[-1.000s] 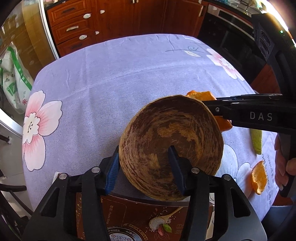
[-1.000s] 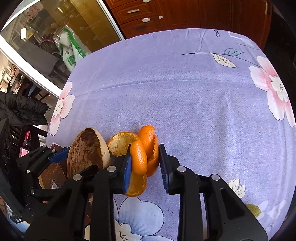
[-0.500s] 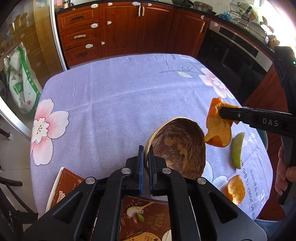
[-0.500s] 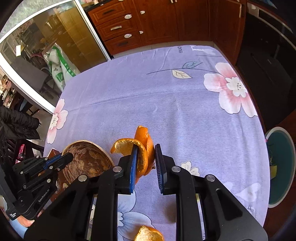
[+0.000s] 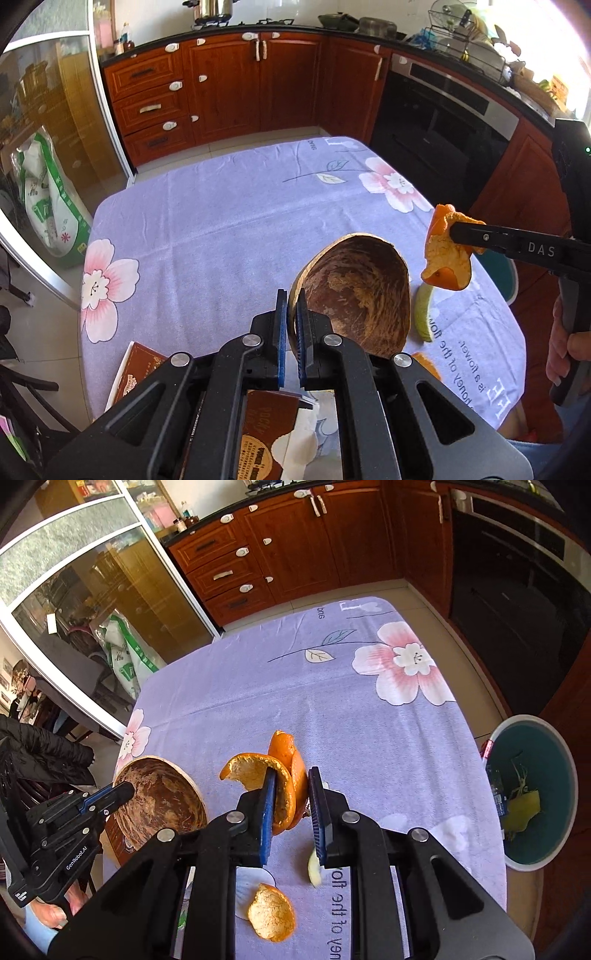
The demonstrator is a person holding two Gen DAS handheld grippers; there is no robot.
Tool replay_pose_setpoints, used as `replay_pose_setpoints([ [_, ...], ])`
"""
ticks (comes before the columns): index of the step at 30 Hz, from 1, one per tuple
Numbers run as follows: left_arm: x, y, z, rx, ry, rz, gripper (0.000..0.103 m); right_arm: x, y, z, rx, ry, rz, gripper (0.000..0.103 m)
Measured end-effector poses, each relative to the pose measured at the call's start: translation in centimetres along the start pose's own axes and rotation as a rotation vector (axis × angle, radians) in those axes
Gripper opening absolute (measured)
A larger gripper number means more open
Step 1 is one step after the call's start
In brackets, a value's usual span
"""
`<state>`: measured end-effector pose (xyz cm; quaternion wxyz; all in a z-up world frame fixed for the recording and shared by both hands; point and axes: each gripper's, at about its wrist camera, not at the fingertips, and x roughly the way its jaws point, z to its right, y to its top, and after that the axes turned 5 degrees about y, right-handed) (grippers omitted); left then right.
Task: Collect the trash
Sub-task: 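Carry the coconut shell and orange peels to the bin and open both grippers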
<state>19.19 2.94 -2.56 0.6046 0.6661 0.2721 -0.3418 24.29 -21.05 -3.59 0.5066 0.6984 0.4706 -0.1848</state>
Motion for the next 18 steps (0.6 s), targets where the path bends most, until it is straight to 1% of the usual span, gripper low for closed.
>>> replay_pose_setpoints([
  [8,-1.6,1.3,5.6,0.089,-0.035,0.027,0.005,-4.9,-1.1,4.7,0.059,-0.011,0.078,0.017],
  [14,-1.3,2.2,10.9,0.186,-0.062,0.021,0.005,-8.0,-2.7,10.0,0.140,-0.039,0.133,0.017],
  [18,-0.9,2.7,14.1,0.223,-0.081,0.015,0.005,-9.4,-3.6,13.5,0.184,-0.061,0.149,0.017],
])
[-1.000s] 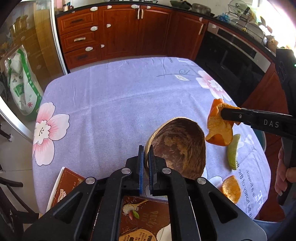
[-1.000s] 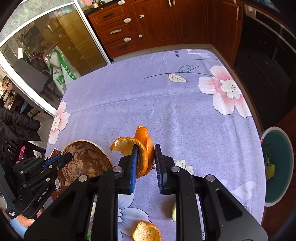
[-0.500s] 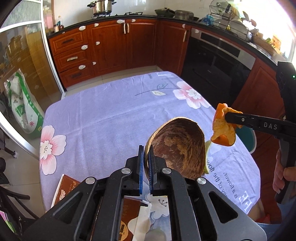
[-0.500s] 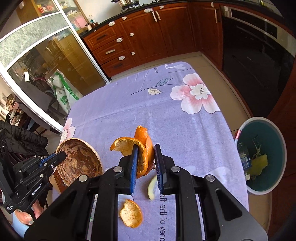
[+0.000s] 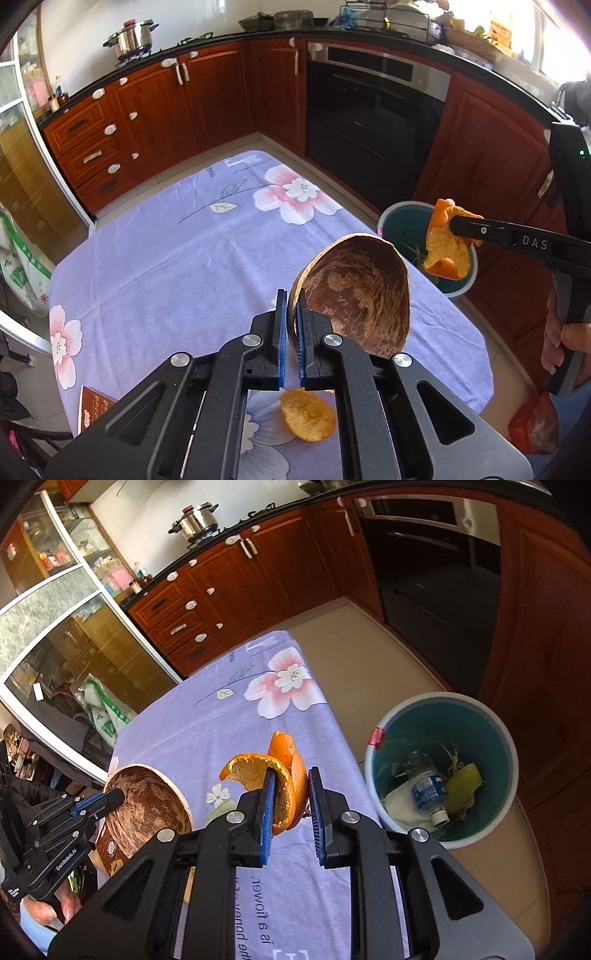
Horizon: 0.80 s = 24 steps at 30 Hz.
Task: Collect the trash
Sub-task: 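Carry the coconut shell and orange peels to the bin and open both grippers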
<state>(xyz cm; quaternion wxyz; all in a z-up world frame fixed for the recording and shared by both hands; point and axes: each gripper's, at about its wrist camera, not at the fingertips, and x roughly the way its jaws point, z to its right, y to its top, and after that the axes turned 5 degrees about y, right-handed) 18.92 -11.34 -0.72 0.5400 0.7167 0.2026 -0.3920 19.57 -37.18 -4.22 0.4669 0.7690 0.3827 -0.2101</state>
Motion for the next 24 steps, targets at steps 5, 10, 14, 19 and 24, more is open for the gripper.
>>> replay_pose_setpoints([
  [5,1.3,1.5,4.0,0.055,-0.029,-0.014,0.005,-1.3,0.0,4.4,0.055,-0.029,0.023,0.017],
  [10,3.1,3.0,8.3,0.131,-0.066,-0.041,0.005,-2.9,-0.2,8.8,0.133,-0.066,0.060,0.017],
  [14,5.1,4.0,12.1,0.189,-0.095,-0.067,0.005,-4.3,-0.7,12.4,0.188,-0.118,0.084,0.017],
  [19,7.7,5.0,16.5,0.241,-0.117,-0.091,0.005,-4.9,-1.4,16.2,0.254,-0.160,0.067,0.017],
  [24,10.7,6.0,18.8,0.240,-0.128,-0.134,0.005,-4.2,-1.2,18.1,0.272,-0.174,0.043,0.017],
])
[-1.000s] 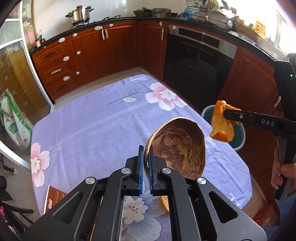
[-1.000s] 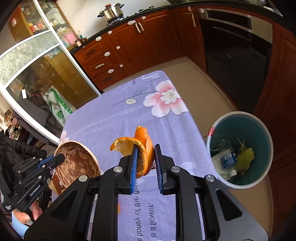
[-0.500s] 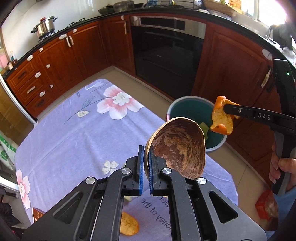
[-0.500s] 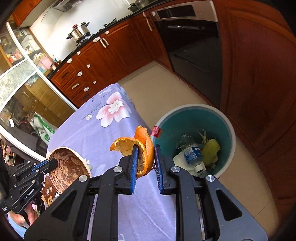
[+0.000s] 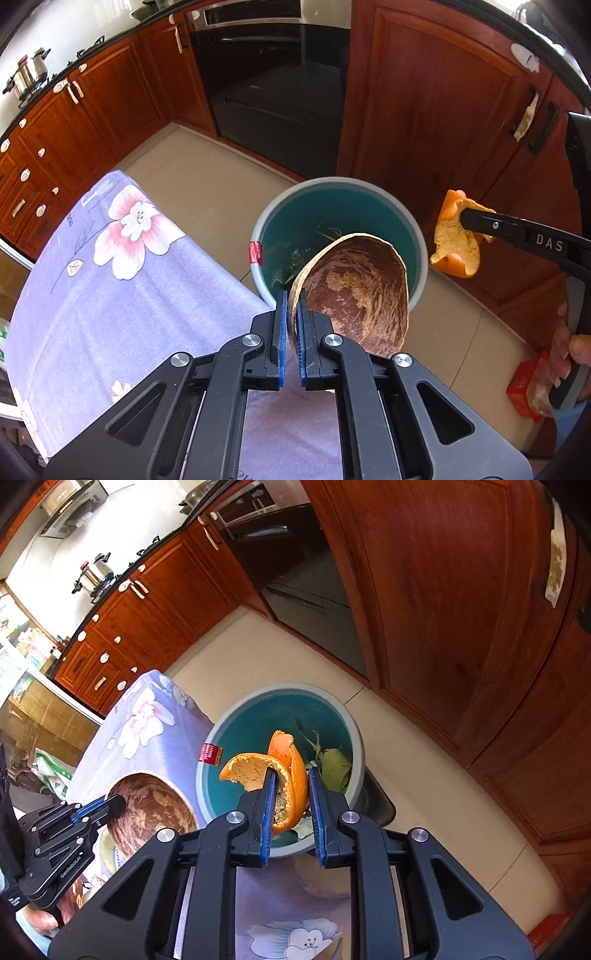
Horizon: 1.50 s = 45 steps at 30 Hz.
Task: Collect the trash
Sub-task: 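Carry the coconut shell and orange peels to the bin and open both grippers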
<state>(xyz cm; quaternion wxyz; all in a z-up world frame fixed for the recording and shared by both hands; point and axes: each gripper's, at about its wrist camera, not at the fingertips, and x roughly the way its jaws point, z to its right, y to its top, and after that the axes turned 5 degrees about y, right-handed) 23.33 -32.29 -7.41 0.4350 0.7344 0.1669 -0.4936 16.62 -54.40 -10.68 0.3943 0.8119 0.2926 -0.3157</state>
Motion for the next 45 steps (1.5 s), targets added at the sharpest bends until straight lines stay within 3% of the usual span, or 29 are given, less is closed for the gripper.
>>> replay_pose_setpoints([
  [14,4.7,1.6,1.2,0.002,0.022,-0.075,0.014,3.2,0.3,-0.2,-0.019,0.002,-0.054,0.017],
  [16,4.3,1.6,1.1,-0.002,0.033,-0.062,0.032,3.3,0.4,-0.4,-0.024,0.002,-0.057,0.017],
  [19,3.6,1.4,0.6,-0.011,0.049,-0.035,0.046,3.5,0.7,-0.4,-0.029,0.002,-0.058,0.017],
  [25,2.5,1.0,-0.2,-0.042,0.049,-0.025,0.060,4.0,0.5,-0.6,-0.030,-0.004,-0.073,0.017],
  [39,0.9,-0.1,-1.5,-0.066,0.034,-0.023,0.076,6.4,-0.6,-1.2,-0.035,-0.035,-0.144,0.023],
  [41,0.6,-0.3,-1.5,-0.070,0.034,-0.021,0.077,6.4,-0.6,-1.5,-0.040,-0.033,-0.144,0.029],
  [43,0.4,-0.4,-1.6,-0.074,0.033,-0.020,0.079,6.2,-0.6,-1.7,-0.042,-0.042,-0.131,0.071],
  [45,0.2,-0.7,-1.8,-0.078,0.034,-0.018,0.081,5.9,-0.5,-2.1,-0.044,-0.043,-0.118,0.079],
])
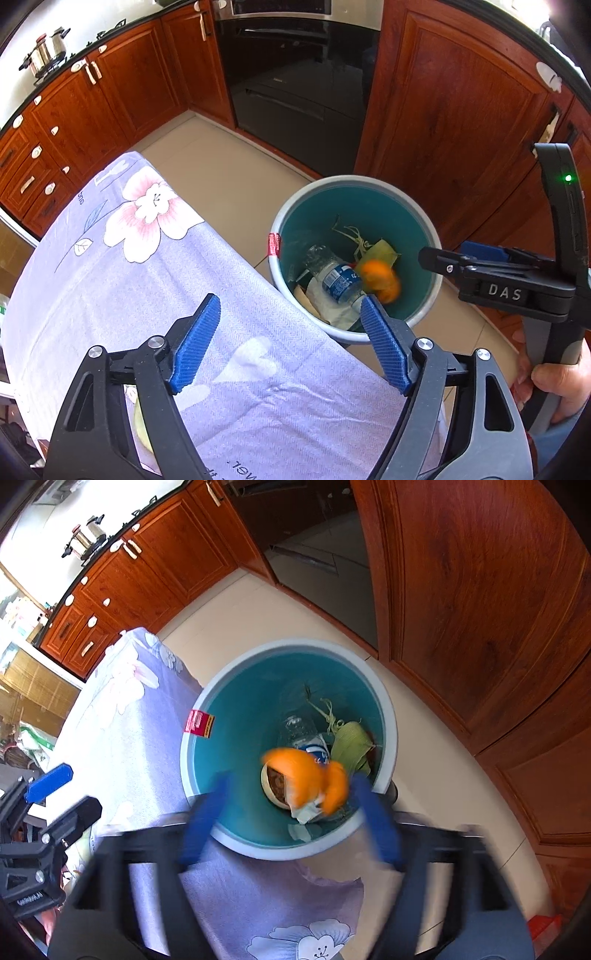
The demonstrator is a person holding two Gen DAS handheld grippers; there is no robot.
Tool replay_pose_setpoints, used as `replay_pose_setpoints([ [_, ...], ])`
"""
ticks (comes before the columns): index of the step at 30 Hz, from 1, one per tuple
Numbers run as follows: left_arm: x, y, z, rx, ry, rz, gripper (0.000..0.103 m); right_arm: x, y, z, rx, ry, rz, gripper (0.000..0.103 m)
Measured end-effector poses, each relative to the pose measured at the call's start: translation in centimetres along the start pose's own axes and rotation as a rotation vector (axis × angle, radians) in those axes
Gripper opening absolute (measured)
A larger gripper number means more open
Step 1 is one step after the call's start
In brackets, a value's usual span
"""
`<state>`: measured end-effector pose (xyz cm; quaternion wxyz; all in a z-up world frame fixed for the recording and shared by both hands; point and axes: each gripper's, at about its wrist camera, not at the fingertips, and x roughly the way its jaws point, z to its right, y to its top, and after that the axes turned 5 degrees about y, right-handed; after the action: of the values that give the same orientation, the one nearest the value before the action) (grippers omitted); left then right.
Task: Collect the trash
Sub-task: 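Carry the coconut shell and orange peels to the bin and open both grippers, then move both grippers back over the table toward the brown box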
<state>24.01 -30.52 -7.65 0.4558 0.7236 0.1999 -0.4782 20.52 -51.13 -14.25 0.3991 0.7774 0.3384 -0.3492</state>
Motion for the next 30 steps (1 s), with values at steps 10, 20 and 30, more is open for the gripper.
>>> replay_pose_setpoints([
  [10,-1.6,-1.2,-1.4,-0.033,0.008,0.019,0.094,-0.6,-0.3,-1.1,0.020,-0.001,-0.040,0.088],
  [20,-3.6,-3.4,-2.5,-0.062,-0.004,0.028,0.097,-2.4,-1.6,-3.6,-0.024,-0.001,-0.023,0.088],
  [30,-6.0,-7.4,-5.9,-0.105,0.024,0.029,0.098,-3.3,-3.3,-7.7,-0.083,0.025,-0.028,0.088],
])
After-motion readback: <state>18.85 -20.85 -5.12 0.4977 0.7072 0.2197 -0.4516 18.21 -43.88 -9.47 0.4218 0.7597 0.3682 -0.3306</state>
